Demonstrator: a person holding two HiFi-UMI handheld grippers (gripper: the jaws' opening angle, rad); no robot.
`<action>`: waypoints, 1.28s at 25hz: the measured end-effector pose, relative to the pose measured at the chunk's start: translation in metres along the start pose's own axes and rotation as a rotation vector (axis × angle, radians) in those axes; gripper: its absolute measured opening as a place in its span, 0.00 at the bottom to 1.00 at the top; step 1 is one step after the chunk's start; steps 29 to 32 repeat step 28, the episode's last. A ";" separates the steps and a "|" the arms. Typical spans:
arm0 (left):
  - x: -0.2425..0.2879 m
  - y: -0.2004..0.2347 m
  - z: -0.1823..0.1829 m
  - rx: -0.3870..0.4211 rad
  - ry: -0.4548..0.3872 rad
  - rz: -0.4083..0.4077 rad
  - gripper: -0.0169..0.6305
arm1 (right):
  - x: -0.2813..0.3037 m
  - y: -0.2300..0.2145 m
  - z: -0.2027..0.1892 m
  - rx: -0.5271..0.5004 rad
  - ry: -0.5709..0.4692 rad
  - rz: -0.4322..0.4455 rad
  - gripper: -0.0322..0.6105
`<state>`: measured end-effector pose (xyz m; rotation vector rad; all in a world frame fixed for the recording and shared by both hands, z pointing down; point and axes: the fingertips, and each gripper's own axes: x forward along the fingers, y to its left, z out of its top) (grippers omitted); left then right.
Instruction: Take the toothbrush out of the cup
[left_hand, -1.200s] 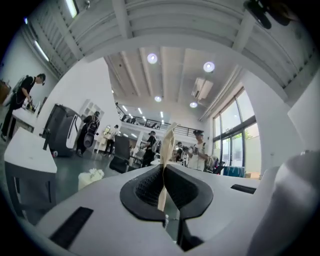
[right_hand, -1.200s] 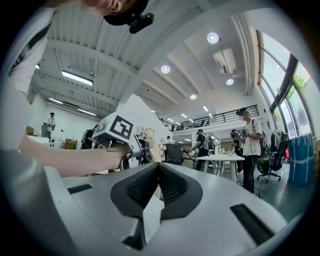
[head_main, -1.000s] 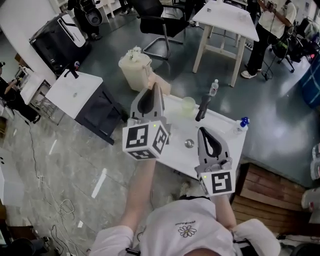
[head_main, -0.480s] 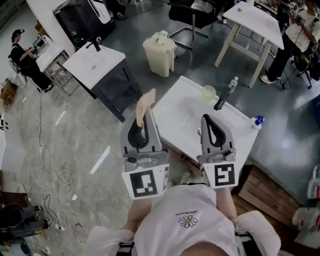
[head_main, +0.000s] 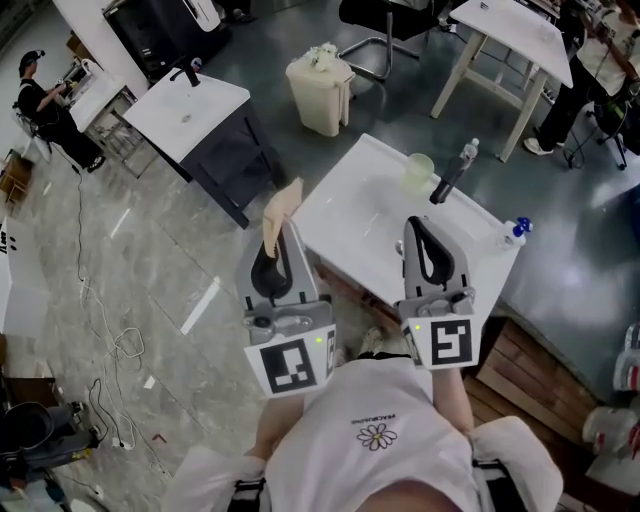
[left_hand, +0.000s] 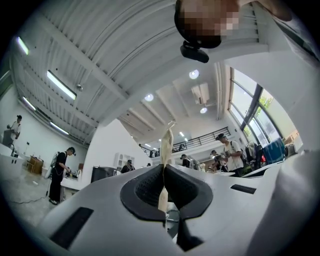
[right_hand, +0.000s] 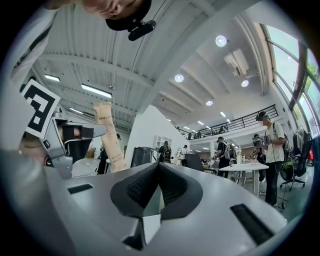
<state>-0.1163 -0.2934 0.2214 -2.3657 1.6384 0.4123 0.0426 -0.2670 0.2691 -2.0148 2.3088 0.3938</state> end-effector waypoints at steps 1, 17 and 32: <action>0.000 0.000 -0.002 -0.003 0.004 0.003 0.05 | -0.001 -0.001 -0.002 0.001 0.006 -0.002 0.07; 0.000 0.003 -0.013 0.035 0.012 -0.003 0.05 | -0.003 -0.004 -0.012 -0.005 0.042 -0.011 0.07; 0.004 0.007 -0.015 0.032 0.025 0.000 0.05 | 0.003 -0.005 -0.012 -0.011 0.048 -0.013 0.07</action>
